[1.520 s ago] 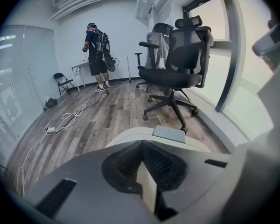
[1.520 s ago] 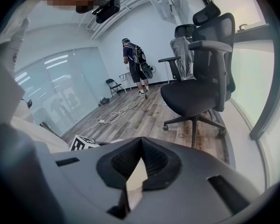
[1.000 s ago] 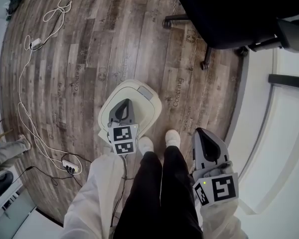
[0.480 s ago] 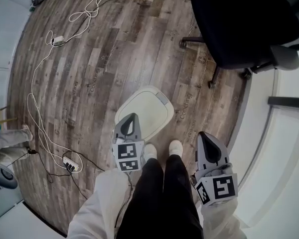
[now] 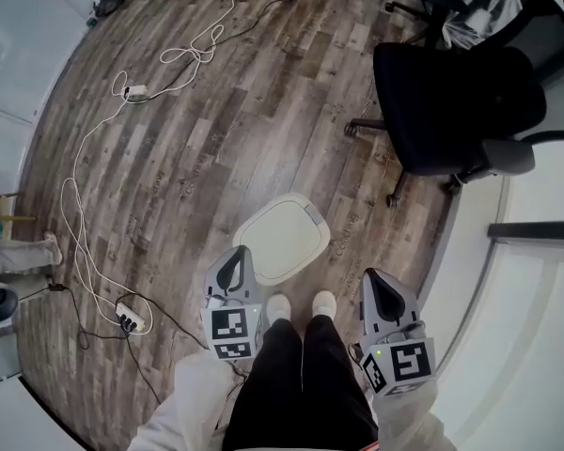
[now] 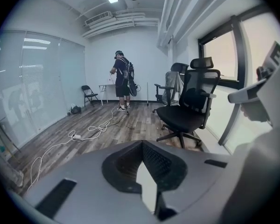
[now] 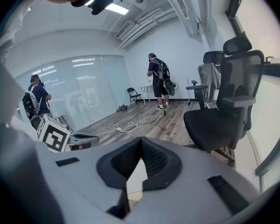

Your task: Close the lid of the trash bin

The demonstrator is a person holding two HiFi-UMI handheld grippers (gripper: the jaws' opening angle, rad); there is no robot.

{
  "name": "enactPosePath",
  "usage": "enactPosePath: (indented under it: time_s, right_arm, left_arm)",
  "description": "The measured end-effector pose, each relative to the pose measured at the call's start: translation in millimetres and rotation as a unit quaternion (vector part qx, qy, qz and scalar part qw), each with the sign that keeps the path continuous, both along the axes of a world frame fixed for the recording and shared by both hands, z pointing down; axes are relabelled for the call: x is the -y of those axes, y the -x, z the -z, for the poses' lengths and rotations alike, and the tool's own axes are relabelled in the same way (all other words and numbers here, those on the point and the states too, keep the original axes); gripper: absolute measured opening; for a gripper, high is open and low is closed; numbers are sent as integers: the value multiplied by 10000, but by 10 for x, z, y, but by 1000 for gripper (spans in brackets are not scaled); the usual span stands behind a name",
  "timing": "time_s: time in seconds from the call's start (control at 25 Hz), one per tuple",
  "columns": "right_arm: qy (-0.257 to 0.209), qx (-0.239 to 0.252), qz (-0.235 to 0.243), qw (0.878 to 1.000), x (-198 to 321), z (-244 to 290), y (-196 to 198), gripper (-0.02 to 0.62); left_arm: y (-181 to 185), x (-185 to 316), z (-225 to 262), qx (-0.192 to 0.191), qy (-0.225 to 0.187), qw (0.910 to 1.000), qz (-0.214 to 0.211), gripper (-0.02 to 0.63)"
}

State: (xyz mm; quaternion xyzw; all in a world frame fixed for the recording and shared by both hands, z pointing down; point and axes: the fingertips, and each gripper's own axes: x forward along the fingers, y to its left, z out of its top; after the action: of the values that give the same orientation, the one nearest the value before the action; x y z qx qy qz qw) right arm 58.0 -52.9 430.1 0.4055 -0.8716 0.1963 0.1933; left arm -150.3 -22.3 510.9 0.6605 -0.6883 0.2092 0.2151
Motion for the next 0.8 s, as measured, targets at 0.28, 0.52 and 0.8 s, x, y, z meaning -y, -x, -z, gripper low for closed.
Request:
enactPosePath:
  time_s: [0.28, 0.52, 0.8]
  right_arm:
    - [-277, 105, 162, 9994, -46, 948, 43, 23]
    - [-570, 310, 369, 9972, -109, 1604, 146, 23]
    - [-859, 508, 698, 9926, -361, 2345, 303, 23]
  left_arm:
    - [97, -298, 1070, 53, -302, 9994, 186, 5]
    - [121, -474, 1873, 36, -642, 9973, 345, 5]
    - [64, -645, 2852, 101, -1171, 9921, 443, 5]
